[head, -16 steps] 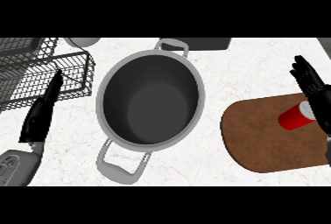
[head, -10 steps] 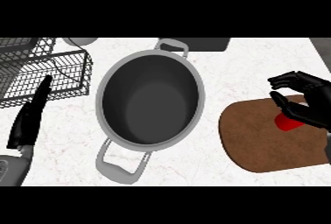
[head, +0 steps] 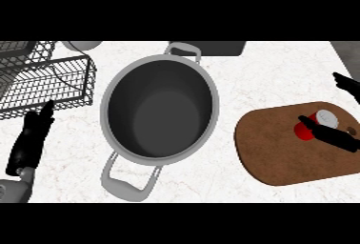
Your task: Pick the can from the cutting board and place it in the pot
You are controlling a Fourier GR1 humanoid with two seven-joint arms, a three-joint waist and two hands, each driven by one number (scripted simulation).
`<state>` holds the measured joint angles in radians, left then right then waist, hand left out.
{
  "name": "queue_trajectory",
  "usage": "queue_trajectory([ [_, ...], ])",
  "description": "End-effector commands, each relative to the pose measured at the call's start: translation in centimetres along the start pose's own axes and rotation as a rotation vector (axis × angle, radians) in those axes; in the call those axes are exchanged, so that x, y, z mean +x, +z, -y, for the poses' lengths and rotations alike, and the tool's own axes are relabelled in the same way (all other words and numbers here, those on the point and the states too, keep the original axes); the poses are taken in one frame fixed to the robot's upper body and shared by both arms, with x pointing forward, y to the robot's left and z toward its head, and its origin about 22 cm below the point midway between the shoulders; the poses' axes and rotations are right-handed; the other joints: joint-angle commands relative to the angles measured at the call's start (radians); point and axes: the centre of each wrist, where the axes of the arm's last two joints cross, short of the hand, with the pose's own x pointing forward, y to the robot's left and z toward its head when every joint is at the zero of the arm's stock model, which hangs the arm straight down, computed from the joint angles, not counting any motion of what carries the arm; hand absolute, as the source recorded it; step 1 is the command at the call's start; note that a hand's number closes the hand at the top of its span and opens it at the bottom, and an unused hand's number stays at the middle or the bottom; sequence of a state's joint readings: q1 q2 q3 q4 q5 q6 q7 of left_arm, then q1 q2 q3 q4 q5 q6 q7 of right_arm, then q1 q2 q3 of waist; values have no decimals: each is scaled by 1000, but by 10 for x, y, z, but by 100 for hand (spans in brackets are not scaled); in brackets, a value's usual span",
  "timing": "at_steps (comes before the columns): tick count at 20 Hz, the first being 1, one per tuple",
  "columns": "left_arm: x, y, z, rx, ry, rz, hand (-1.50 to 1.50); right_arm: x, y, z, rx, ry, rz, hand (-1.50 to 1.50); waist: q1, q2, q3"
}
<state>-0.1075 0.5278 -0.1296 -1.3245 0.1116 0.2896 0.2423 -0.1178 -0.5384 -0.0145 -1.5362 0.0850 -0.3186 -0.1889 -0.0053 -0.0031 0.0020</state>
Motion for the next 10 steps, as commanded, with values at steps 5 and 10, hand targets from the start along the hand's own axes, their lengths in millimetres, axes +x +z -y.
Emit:
queue_trajectory([
  [5,13,5,11,10,12,-46,0,35,12,45,161,297,-55,-150,-18,-2,-4],
  [10,-5,11,14,21,0,-44,0,79,0,64,292,496,-184,-150,-17,-2,-7],
])
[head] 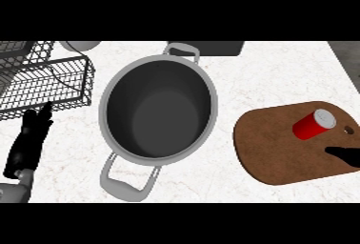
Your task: Pick the can from the cutting board and place it in the pot
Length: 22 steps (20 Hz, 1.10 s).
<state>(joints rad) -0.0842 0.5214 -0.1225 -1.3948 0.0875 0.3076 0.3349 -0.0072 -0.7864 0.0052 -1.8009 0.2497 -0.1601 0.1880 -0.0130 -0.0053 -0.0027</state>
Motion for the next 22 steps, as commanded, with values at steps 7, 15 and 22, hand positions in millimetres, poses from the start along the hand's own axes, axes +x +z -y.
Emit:
queue_trajectory([
  [7,1,5,7,-10,6,3,0,40,-3,38,431,286,-235,-150,15,2,1],
  [15,13,6,0,-6,-5,6,0,69,-11,9,513,300,-325,-150,18,5,2],
  [22,-2,-3,1,-14,10,6,0,24,-23,8,517,291,-368,-150,12,5,3],
])
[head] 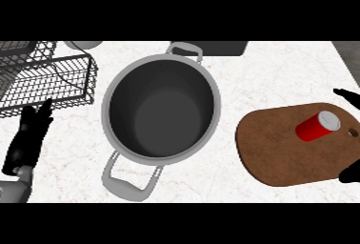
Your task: Pick the can from the cutting board and place it in the pot
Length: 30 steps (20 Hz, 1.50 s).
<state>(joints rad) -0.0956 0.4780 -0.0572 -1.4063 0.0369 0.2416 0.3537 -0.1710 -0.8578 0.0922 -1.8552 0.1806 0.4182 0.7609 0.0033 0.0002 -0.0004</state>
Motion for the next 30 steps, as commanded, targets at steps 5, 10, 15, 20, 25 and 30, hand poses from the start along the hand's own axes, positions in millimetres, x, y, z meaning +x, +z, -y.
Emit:
queue_trajectory([
  [5,-2,1,2,7,4,10,0,-18,-34,-17,36,27,-40,-150,1,1,1],
  [10,-3,8,-21,2,-10,10,0,-26,-50,-49,24,28,-24,-150,2,0,1],
  [15,-9,1,6,3,-21,7,0,-15,-49,-71,-11,26,-23,-150,-4,0,0],
  [20,0,-9,-19,7,6,17,0,-5,-69,-34,28,52,-76,-150,0,0,0],
  [25,5,11,-2,14,10,-3,0,-13,-74,-57,59,31,-89,-150,1,-1,0],
  [30,2,-1,-1,11,-13,-7,0,-19,-85,-70,85,34,-84,-150,-2,0,0],
])
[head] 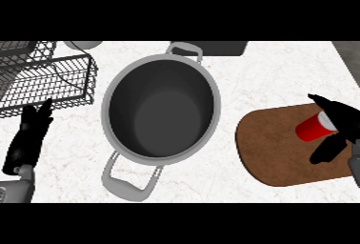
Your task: Pick the can from the cutting board and place it in the pot
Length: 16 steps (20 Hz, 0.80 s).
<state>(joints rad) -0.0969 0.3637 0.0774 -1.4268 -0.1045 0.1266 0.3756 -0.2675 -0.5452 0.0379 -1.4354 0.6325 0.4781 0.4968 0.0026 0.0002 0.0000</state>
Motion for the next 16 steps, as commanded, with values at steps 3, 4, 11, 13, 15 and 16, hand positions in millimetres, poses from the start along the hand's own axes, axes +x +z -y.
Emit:
queue_trajectory([
  [3,-10,-6,14,-18,-1,-13,0,8,-18,-17,10,-52,5,-150,0,1,0],
  [4,-5,-3,-2,-27,2,-2,0,2,-25,-8,12,-37,-5,-150,2,0,0],
  [11,-13,10,-2,-6,0,1,0,-20,-29,-25,33,-54,-12,-150,1,0,0],
  [13,10,7,13,-12,2,-14,0,3,-24,-8,46,-44,-11,-150,-1,-1,0],
  [15,7,8,14,-16,-11,1,0,-6,-38,-26,41,-46,-3,150,4,1,0],
  [16,-18,12,-4,-26,-18,-11,0,-17,-41,-14,37,-60,11,150,7,1,0],
])
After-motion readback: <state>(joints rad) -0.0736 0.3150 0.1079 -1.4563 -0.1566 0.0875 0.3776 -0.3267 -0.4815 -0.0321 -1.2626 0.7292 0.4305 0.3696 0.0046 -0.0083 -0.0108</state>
